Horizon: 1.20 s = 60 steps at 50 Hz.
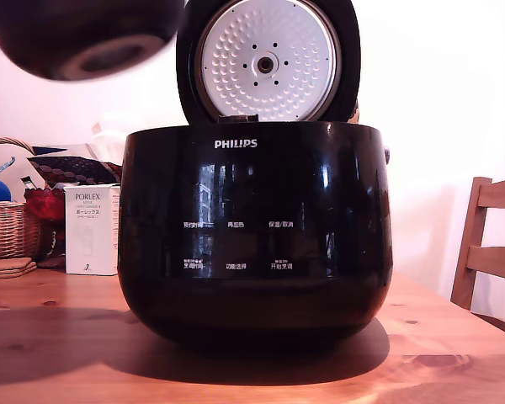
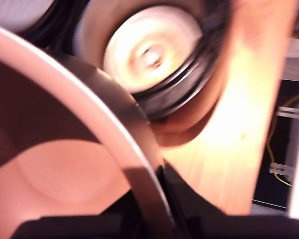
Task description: Place the pot you are holding inside the rice cooker
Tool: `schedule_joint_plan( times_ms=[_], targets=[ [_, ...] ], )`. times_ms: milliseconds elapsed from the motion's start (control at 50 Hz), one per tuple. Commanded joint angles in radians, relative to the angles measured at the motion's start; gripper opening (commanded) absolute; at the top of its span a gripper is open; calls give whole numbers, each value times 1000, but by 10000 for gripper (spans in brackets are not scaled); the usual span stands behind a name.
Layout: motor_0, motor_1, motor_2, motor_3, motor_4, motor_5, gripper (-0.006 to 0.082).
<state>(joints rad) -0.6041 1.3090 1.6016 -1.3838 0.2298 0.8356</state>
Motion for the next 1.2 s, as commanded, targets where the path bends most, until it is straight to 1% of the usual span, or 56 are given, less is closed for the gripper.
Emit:
schedule_joint_plan(
  times_ms=[0,240,480,680,840,1060,1180],
  targets=[
    [-22,21,36,30,-3,1,-24],
    [-111,121,106,30,-33,22,-24],
    [-187,220,214,28,-69,39,-24],
    [-245,288,267,27,-112,103,-24],
    [-264,332,284,27,-126,112,-24],
    [-266,383,285,27,-139,116,-24],
    [-263,406,285,27,-161,146,-24]
  ],
)
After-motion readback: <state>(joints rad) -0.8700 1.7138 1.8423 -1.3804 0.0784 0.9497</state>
